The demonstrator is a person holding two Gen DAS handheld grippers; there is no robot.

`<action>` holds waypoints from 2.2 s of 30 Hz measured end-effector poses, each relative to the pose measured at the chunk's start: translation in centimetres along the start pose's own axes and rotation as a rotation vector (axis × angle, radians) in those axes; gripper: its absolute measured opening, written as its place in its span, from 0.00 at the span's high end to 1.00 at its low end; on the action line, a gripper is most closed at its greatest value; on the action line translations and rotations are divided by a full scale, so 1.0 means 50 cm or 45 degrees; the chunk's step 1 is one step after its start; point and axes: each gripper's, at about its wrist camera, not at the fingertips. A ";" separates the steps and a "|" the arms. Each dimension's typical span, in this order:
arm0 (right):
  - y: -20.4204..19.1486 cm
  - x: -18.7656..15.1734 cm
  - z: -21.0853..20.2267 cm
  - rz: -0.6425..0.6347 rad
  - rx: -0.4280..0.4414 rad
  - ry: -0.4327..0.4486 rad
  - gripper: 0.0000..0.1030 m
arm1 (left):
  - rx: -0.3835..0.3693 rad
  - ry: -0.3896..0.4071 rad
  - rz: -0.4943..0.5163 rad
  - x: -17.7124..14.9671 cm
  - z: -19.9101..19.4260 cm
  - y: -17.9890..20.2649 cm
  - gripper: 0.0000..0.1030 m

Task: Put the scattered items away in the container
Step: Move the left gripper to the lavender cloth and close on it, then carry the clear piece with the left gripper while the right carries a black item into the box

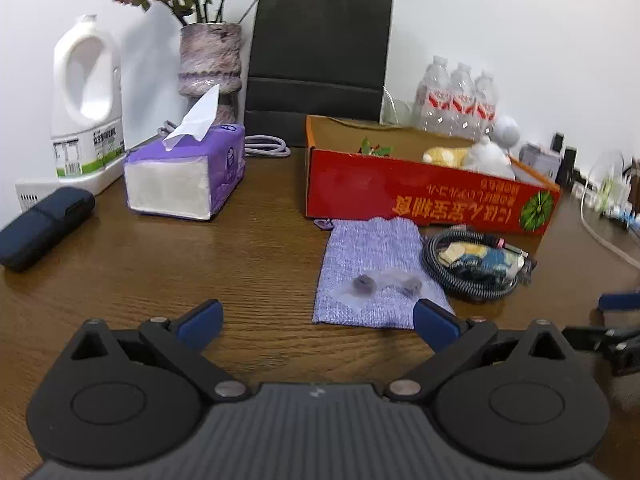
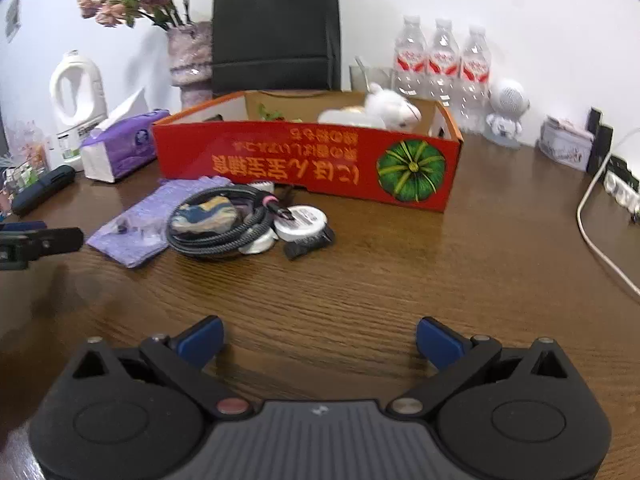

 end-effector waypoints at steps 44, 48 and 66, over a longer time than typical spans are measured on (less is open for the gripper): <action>0.009 0.081 0.069 -0.087 0.103 0.072 0.79 | -0.085 -0.101 0.088 0.048 0.095 0.039 0.81; 0.010 0.072 0.055 -0.058 0.093 0.095 0.79 | -0.077 -0.056 0.087 0.044 0.079 0.042 0.81; -0.001 0.042 -0.059 0.013 0.089 0.280 0.79 | -0.207 0.110 0.081 0.028 -0.048 0.074 0.81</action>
Point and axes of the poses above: each gripper's, at about its wrist camera, not at the fingertips, and z roughly the way its jaws point, y to its right, x to its top, and after that the axes turned 4 degrees about -y, right-handed
